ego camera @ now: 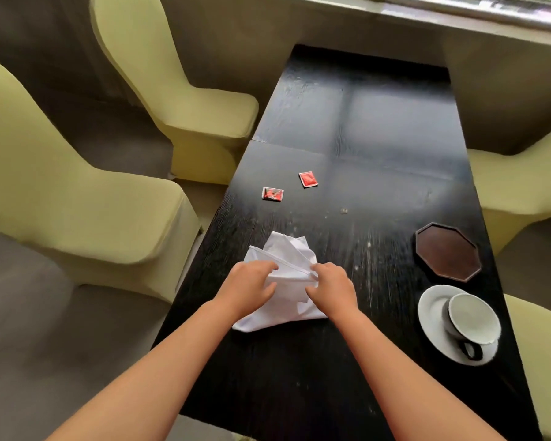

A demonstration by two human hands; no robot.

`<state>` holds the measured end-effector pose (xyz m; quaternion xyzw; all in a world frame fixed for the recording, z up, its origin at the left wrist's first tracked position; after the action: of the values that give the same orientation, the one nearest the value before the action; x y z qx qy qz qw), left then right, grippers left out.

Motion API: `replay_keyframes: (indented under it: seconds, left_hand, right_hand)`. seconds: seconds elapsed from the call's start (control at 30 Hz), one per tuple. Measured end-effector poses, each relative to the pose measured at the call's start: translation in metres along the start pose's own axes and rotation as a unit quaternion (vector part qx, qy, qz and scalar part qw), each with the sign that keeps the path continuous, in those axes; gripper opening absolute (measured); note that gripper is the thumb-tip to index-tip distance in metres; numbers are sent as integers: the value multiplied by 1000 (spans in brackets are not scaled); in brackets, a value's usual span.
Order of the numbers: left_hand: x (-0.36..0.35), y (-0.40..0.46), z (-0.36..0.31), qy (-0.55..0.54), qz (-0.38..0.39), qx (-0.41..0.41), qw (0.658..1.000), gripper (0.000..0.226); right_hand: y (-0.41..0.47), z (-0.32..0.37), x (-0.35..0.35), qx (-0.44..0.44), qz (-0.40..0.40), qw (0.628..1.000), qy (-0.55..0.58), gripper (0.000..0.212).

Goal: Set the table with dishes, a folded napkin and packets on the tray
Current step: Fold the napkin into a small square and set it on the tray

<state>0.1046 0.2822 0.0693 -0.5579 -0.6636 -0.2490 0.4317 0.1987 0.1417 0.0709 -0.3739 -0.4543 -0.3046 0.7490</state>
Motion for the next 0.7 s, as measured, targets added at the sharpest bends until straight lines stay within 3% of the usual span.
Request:
replay_keyframes:
  seconds: [0.13,0.3,0.5,0.7]
  left_hand:
    - [-34,29,1,-20,101,7,995,58]
    - [-62,54,8,-8,197,-13,980,48]
    - [-53,63,-6,-12,202,-42,978,38]
    - [-7,68,-31,-74,135,-74,985,15]
  right_hand:
    - [11,-10,-14,13,-5,1000,1,32]
    - [20,-20,-23,24,-36,999,5,32]
    - [18,-18,-8,54,-38,994,91,32]
    - [19,-4,44,100,-54,985,132,39]
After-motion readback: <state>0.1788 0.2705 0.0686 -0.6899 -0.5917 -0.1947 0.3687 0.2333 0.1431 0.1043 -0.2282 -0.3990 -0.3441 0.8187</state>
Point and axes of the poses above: each hand's wrist, its own y-axis towards the middle knuckle, its own x-axis out of the back of the hand, z = x × y, the point moved 4 cm from there along y, towards the middle knuckle, and after that the axes turned 3 degrees about -y, right-handed, at the moved point
